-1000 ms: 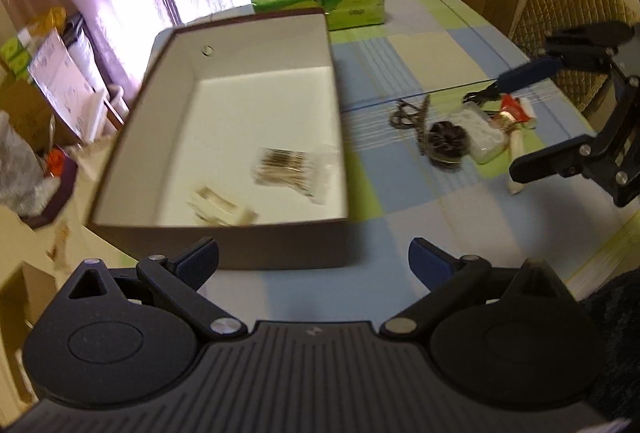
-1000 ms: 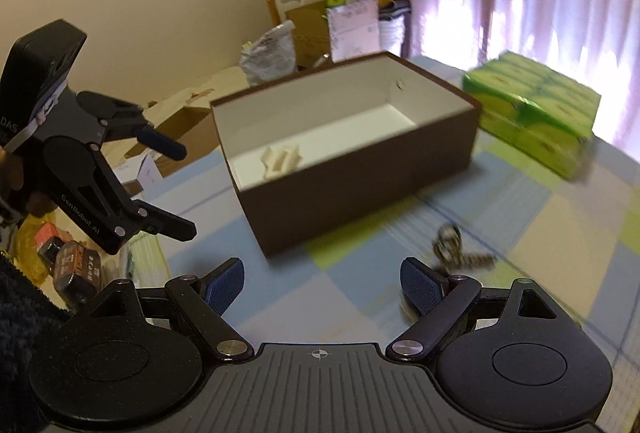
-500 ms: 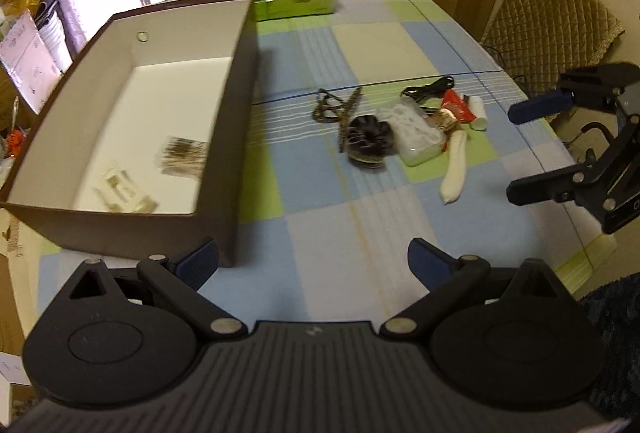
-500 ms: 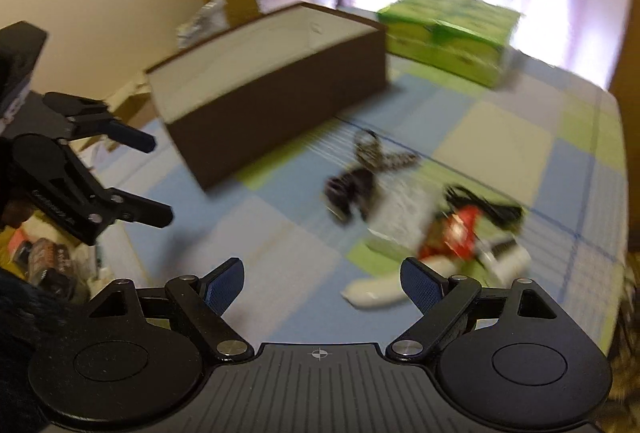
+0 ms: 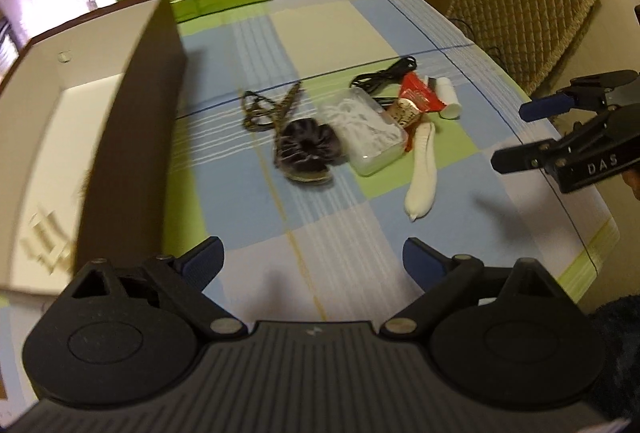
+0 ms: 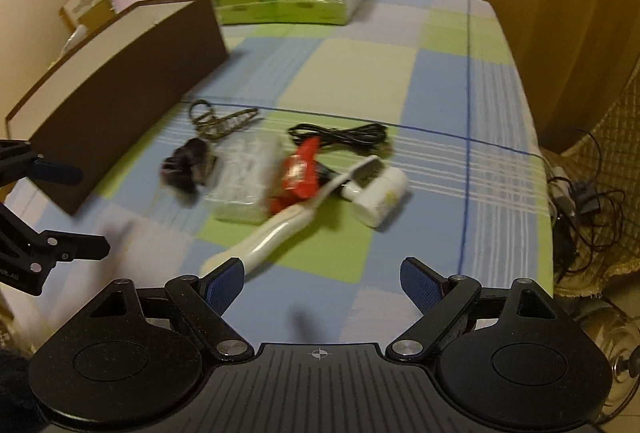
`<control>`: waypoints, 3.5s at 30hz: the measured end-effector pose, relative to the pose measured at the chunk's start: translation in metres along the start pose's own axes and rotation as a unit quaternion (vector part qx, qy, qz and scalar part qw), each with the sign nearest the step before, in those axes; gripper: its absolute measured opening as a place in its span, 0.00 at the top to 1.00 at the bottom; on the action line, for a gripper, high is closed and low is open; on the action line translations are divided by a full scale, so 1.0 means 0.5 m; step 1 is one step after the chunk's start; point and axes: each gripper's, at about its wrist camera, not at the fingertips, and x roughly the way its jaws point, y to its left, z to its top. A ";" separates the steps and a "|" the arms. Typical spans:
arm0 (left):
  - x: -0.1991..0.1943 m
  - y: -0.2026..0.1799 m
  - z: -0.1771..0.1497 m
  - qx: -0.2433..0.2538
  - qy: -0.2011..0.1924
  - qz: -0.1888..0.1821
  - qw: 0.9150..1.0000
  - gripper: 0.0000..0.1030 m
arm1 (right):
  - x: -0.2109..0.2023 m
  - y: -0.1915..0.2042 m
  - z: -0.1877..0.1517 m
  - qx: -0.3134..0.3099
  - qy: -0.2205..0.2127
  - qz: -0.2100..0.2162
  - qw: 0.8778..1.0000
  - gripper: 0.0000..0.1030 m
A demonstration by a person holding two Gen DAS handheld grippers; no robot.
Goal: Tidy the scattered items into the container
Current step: 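Lower the left gripper onto the brown velvet scrunchie and close on it, then lift the scrunchie with the left gripper while the right gripper grasps the white pill bottle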
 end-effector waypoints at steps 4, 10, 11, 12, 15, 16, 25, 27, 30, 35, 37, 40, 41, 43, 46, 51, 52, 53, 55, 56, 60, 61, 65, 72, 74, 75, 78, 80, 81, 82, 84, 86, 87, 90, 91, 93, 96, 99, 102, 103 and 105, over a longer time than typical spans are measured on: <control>0.045 -0.008 0.024 0.018 0.000 0.000 1.000 0.15 | 0.018 -0.025 0.003 0.014 0.002 -0.013 1.000 0.12; 0.100 -0.007 0.061 0.033 -0.014 0.007 0.999 0.21 | 0.041 -0.057 0.012 0.036 0.005 -0.020 0.999 0.12; 0.107 -0.008 0.067 0.036 -0.017 0.007 0.999 0.22 | 0.045 -0.060 0.014 0.037 0.005 -0.021 0.999 0.12; 0.114 -0.009 0.073 0.041 -0.019 0.008 0.999 0.22 | 0.046 -0.064 0.016 0.039 0.005 -0.022 0.999 0.12; 0.134 -0.013 0.091 0.059 -0.030 0.014 0.998 0.23 | 0.051 -0.077 0.021 0.046 0.007 -0.024 0.999 0.12; 0.140 -0.014 0.096 0.063 -0.033 0.016 0.997 0.24 | 0.052 -0.080 0.022 0.048 0.007 -0.024 0.999 0.12; 0.194 -0.005 0.122 0.132 -0.028 0.013 0.991 0.46 | 0.065 -0.104 0.027 0.065 0.014 -0.028 0.997 0.12; 0.202 -0.001 0.124 0.140 -0.019 -0.003 0.990 0.57 | 0.068 -0.107 0.029 0.068 0.015 -0.028 0.997 0.12; 0.210 -0.006 0.119 0.153 -0.015 -0.009 0.988 0.60 | 0.072 -0.108 0.032 0.068 0.016 -0.026 0.997 0.12; 0.204 -0.010 0.100 0.153 -0.010 -0.007 0.988 0.65 | 0.078 -0.108 0.034 0.066 0.019 -0.021 0.997 0.12; 0.195 -0.007 0.090 0.146 0.000 -0.008 0.989 0.65 | 0.080 -0.108 0.035 0.062 0.021 -0.019 0.998 0.12; 0.181 0.001 0.068 0.129 0.023 -0.015 0.991 0.67 | 0.084 -0.109 0.037 0.056 0.021 -0.015 0.998 0.12; 0.175 0.005 0.061 0.120 0.028 -0.013 0.992 0.67 | 0.086 -0.108 0.039 0.054 0.022 -0.015 0.998 0.12; 0.164 0.014 0.054 0.100 0.029 -0.010 0.995 0.62 | 0.090 -0.108 0.041 0.052 0.023 -0.015 0.998 0.12; 0.152 0.032 0.056 0.052 0.013 -0.016 0.998 0.29 | 0.093 -0.106 0.045 0.049 0.024 -0.014 0.998 0.12; 0.181 0.044 0.080 -0.011 0.012 -0.016 1.000 0.31 | 0.090 -0.106 0.046 0.048 0.023 -0.013 0.998 0.12; 0.188 0.046 0.084 -0.019 0.013 -0.015 1.000 0.37 | 0.090 -0.108 0.045 0.049 0.023 -0.014 0.998 0.12; 0.193 0.047 0.087 -0.027 0.011 -0.014 0.999 0.40 | 0.090 -0.109 0.044 0.050 0.024 -0.015 0.998 0.12; 0.202 0.052 0.090 -0.042 0.013 -0.015 0.999 0.57 | 0.090 -0.111 0.043 0.052 0.025 -0.016 0.998 0.12; 0.206 0.054 0.091 -0.049 0.016 -0.019 0.998 0.65 | 0.090 -0.112 0.041 0.053 0.025 -0.016 0.998 0.12; 0.201 0.061 0.079 -0.055 0.017 -0.028 0.998 0.80 | 0.091 -0.111 0.039 0.050 0.026 -0.011 0.998 0.12; 0.195 0.061 0.074 -0.048 0.017 -0.027 0.998 0.81 | 0.091 -0.109 0.038 0.048 0.026 -0.008 0.998 0.12; 0.172 0.074 0.052 -0.049 0.039 -0.034 0.997 0.82 | 0.095 -0.101 0.040 0.024 0.020 0.003 1.000 0.12; 0.156 0.082 0.034 -0.053 0.029 -0.019 0.998 0.48 | 0.120 -0.096 0.048 -0.092 0.002 0.023 0.996 0.12; 0.163 0.084 0.042 -0.060 0.018 -0.023 0.998 0.48 | 0.133 -0.095 0.051 -0.137 0.008 0.026 0.990 0.13; 0.168 0.084 0.046 -0.063 0.014 -0.024 0.998 0.48 | 0.137 -0.095 0.051 -0.154 0.008 0.028 0.988 0.13; 0.187 0.082 0.055 -0.061 0.013 -0.015 0.998 0.55 | 0.148 -0.098 0.057 -0.192 0.003 0.045 0.980 0.13; 0.188 0.077 0.056 -0.047 0.009 -0.006 0.999 0.70 | 0.156 -0.097 0.062 -0.210 -0.002 0.053 0.976 0.15; 0.187 0.076 0.055 -0.044 0.011 -0.006 0.999 0.71 | 0.160 -0.095 0.064 -0.220 -0.002 0.054 0.974 0.24; 0.186 0.078 0.053 -0.044 0.012 -0.007 0.999 0.74 | 0.165 -0.094 0.066 -0.229 0.003 0.062 0.971 0.42; 0.181 0.080 0.048 -0.046 0.017 -0.008 0.999 0.76 | 0.170 -0.093 0.068 -0.237 0.003 0.066 0.969 0.42; 0.176 0.081 0.042 -0.048 0.022 -0.007 0.999 0.76 | 0.171 -0.092 0.070 -0.236 0.006 0.068 0.969 0.45; 0.173 0.081 0.038 -0.049 0.024 -0.007 0.998 0.76 | 0.170 -0.092 0.069 -0.234 0.008 0.066 0.970 0.47; 0.165 0.077 0.029 -0.048 0.035 -0.009 0.998 0.76 | 0.163 -0.089 0.059 -0.228 0.012 0.062 0.972 0.48; 0.162 0.075 0.025 -0.047 0.038 -0.011 0.998 0.76 | 0.159 -0.089 0.056 -0.224 0.015 0.060 0.973 0.48; 0.155 0.071 0.017 -0.045 0.043 -0.015 0.998 0.77 | 0.151 -0.088 0.045 -0.212 0.019 0.056 0.975 0.48; 0.148 0.065 0.008 -0.043 0.047 -0.018 0.998 0.74 | 0.138 -0.085 0.027 -0.187 0.022 0.050 0.981 0.48; 0.149 0.063 0.008 -0.047 0.044 -0.021 0.998 0.69 | 0.125 -0.076 0.011 -0.170 0.023 0.042 0.984 0.48; 0.153 0.060 0.012 -0.040 0.040 -0.018 0.998 0.67 | 0.113 -0.061 -0.005 -0.157 0.028 0.031 0.987 0.48; 0.154 0.058 0.013 -0.035 0.039 -0.017 0.998 0.67 | 0.110 -0.057 -0.010 -0.151 0.030 0.027 0.988 0.48; 0.154 0.051 0.014 -0.019 0.041 -0.008 0.999 0.71 | 0.102 -0.051 -0.018 -0.139 0.036 0.021 0.989 0.48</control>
